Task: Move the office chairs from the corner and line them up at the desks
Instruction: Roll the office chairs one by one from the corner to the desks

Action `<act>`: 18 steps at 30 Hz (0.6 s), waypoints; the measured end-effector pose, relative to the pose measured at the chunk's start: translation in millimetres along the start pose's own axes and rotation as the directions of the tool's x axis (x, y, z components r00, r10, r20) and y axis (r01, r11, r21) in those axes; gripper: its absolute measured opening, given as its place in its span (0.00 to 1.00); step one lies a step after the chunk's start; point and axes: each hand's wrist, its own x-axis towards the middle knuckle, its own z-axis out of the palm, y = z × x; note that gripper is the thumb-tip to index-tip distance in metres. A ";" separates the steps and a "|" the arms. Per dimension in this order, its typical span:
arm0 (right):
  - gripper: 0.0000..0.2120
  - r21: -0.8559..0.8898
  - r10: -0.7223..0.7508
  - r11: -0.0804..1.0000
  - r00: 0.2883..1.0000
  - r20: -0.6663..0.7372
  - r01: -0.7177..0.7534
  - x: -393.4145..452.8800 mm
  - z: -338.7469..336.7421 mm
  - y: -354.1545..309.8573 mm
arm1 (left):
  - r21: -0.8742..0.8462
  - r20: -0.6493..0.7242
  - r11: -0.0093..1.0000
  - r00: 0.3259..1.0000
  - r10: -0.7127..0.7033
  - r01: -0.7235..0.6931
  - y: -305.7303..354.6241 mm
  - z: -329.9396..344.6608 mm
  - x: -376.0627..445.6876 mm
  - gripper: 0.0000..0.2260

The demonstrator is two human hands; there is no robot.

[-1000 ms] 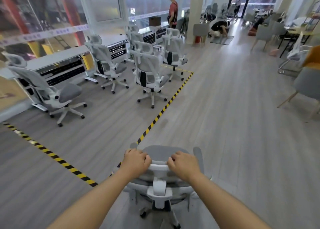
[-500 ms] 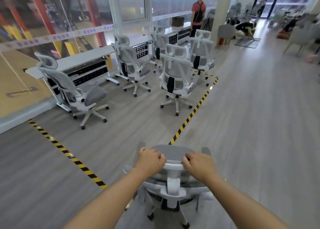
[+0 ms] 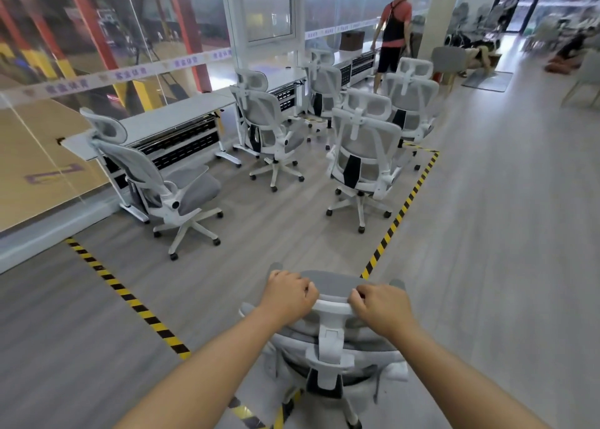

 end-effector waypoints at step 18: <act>0.22 0.028 0.086 0.996 0.992 -0.088 -0.084 259.1 55.3 -109.3 | -0.019 0.006 0.997 0.997 0.071 -0.071 -229.7 5.1 190.0 0.24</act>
